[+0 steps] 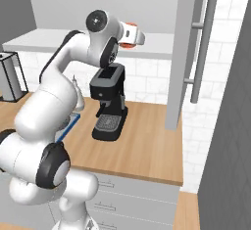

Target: Pick the kettle from the counter and place it on the tray. Then pick the mug from the cabinet and place it on the tray. Then close the cabinet doors.

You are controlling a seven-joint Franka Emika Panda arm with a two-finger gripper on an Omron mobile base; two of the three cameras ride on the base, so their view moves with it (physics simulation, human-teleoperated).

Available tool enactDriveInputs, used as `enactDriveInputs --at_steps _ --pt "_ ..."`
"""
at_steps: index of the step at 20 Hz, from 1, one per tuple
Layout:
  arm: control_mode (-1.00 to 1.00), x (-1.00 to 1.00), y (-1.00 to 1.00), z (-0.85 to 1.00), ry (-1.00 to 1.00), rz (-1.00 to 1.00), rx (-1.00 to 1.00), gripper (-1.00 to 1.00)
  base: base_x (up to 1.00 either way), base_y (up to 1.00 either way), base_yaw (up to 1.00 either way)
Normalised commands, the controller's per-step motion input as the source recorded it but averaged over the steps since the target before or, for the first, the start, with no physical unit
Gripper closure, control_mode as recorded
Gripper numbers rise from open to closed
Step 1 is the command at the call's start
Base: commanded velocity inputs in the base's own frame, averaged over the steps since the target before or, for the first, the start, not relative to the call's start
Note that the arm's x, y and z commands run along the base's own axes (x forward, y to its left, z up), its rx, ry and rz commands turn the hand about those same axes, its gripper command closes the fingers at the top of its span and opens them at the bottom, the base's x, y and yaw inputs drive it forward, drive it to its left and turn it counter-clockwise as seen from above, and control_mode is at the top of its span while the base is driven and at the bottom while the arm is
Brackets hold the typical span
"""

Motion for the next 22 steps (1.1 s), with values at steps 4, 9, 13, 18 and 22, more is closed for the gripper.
enactDriveInputs --at_steps 4,9,13,18,22 --pt "-1.00 -0.96 0.01 0.22 -0.09 0.17 -0.01 1.00 0.00 0.00 0.00" --pt "-1.00 -1.00 0.00 0.09 -0.07 0.39 -0.02 1.00 0.00 0.00 0.00" --pt "-1.00 -0.82 0.29 -0.01 0.01 0.68 -0.07 1.00 0.00 0.00 0.00" --pt "-1.00 -0.84 0.54 -0.03 0.01 0.58 -0.10 1.00 0.00 0.00 0.00" --pt "-1.00 -0.77 0.73 -0.19 0.00 0.35 -0.13 1.00 0.00 0.00 0.00"
